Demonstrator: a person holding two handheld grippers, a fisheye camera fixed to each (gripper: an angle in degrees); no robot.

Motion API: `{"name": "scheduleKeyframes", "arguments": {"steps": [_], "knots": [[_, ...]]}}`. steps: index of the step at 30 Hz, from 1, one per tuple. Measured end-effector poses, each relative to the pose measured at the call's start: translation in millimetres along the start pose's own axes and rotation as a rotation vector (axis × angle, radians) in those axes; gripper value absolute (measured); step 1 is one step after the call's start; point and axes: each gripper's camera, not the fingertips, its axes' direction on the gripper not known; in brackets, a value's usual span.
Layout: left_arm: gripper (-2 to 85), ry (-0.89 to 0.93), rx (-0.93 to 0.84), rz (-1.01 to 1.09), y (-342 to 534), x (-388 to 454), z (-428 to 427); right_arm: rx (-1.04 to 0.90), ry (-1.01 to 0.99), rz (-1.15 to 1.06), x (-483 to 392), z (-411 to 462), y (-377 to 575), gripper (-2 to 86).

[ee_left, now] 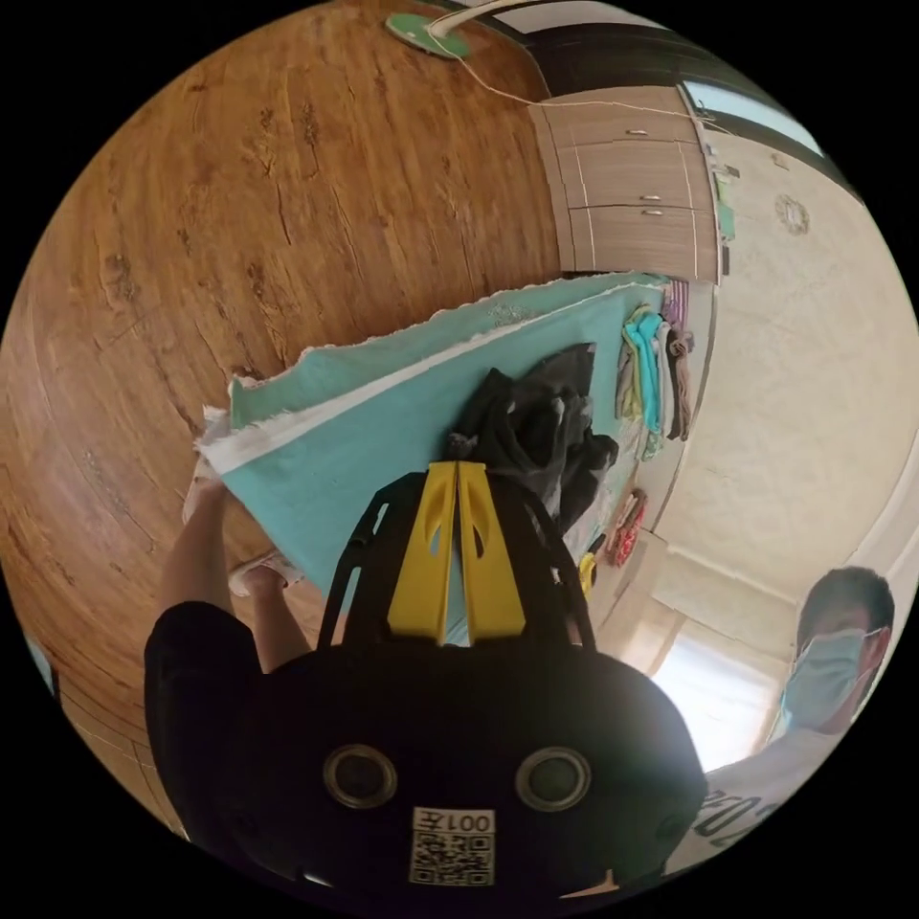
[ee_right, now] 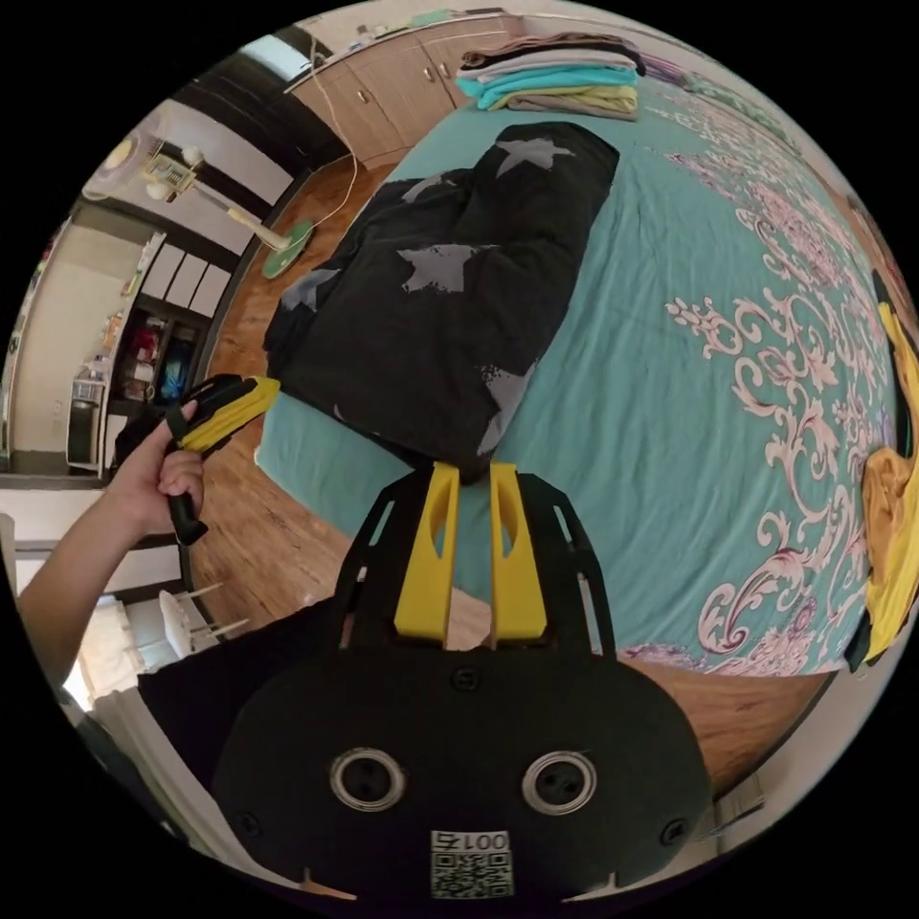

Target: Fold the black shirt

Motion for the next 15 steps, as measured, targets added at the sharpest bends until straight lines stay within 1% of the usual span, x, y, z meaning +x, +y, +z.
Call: {"name": "scheduleKeyframes", "arguments": {"steps": [1,3,5,7,9,10,12,14,15], "knots": [[1.1,0.000,0.032,0.040,0.5,4.7,-4.1,0.004,-0.013,0.035,1.6,0.2,2.6,3.3],[3.8,-0.007,0.026,0.134,0.8,16.8,-3.7,0.010,-0.007,0.054,3.0,-1.5,5.5,3.4],[5.8,-0.118,-0.037,0.240,-0.6,33.9,7.2,0.017,-0.019,0.100,10.0,-5.3,11.5,3.5],[4.9,-0.197,-0.034,0.294,-3.7,42.7,13.7,0.029,-0.052,0.129,17.8,-9.6,18.2,3.6],[2.4,-0.182,0.006,0.261,-11.5,43.8,12.8,0.030,-0.083,0.132,25.4,-14.6,23.6,3.8],[0.6,-0.152,0.048,0.212,-17.2,41.6,8.0,0.022,-0.091,0.120,29.6,-18.6,25.9,3.8],[-0.3,-0.130,0.085,0.139,-26.2,33.0,0.7,0.007,-0.096,0.082,33.5,-26.4,28.4,3.8],[-0.5,-0.103,0.120,-0.031,-35.4,6.5,-10.0,0.010,-0.058,0.022,34.1,-40.1,34.7,3.8],[-0.4,-0.083,0.127,-0.075,-36.4,-0.7,-13.4,0.013,-0.049,0.011,34.4,-43.6,36.8,3.8]]}}
